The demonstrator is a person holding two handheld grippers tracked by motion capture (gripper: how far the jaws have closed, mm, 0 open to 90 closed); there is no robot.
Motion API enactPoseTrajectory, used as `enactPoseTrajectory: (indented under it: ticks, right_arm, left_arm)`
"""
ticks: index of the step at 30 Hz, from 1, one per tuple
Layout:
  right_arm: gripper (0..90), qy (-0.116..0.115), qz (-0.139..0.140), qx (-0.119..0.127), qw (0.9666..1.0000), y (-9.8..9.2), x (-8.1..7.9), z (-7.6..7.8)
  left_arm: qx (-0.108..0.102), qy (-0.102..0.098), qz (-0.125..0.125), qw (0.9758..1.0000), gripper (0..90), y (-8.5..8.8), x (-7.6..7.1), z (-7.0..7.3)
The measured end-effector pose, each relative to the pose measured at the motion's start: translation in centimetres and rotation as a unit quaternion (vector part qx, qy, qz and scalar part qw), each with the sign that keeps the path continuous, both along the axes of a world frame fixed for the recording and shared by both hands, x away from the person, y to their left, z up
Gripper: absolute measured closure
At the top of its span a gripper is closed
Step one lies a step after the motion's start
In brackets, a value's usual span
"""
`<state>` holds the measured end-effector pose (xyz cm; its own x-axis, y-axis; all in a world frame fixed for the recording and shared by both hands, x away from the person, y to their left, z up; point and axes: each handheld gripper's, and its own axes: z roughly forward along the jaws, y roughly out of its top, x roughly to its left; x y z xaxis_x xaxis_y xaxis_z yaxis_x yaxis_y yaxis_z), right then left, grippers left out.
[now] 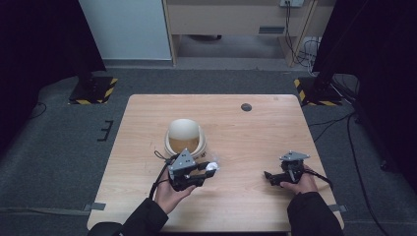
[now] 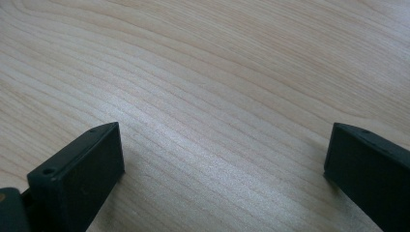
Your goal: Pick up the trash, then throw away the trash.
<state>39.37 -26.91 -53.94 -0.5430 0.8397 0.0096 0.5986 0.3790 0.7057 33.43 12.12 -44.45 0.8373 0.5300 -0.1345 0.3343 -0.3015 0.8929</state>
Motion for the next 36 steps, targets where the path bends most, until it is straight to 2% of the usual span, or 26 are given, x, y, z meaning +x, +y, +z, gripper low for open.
enactPoseTrajectory:
  ticks: [7,13,20,27,32,36]
  right_arm:
    - [0.7,0.000,0.000,0.000,1.0000,0.0,0.0,0.0]
    - [0.7,0.000,0.000,0.000,1.0000,0.0,0.0,0.0]
    - [0.7,0.000,0.000,0.000,1.0000,0.0,0.0,0.0]
    - [0.7,0.000,0.000,0.000,1.0000,0.0,0.0,0.0]
    - [0.7,0.000,0.000,0.000,1.0000,0.0,0.0,0.0]
    - [0.7,0.000,0.000,0.000,1.0000,0.0,0.0,0.0]
  left_arm:
    - [-0.022,-0.009,-0.008,0.9997,63.8,1.0,-0.7,1.0]
    - [-0.047,-0.023,0.001,0.9987,63.8,2.2,-0.8,2.4]
    - [-0.066,-0.035,0.019,0.9970,63.8,3.6,-0.6,3.7]
    - [-0.087,-0.058,0.041,0.9936,63.9,5.4,-0.6,5.5]
    - [-0.095,-0.071,0.057,0.9913,63.9,6.6,-0.5,6.2]
    - [-0.093,-0.069,0.068,0.9909,63.8,7.2,-0.3,6.2]
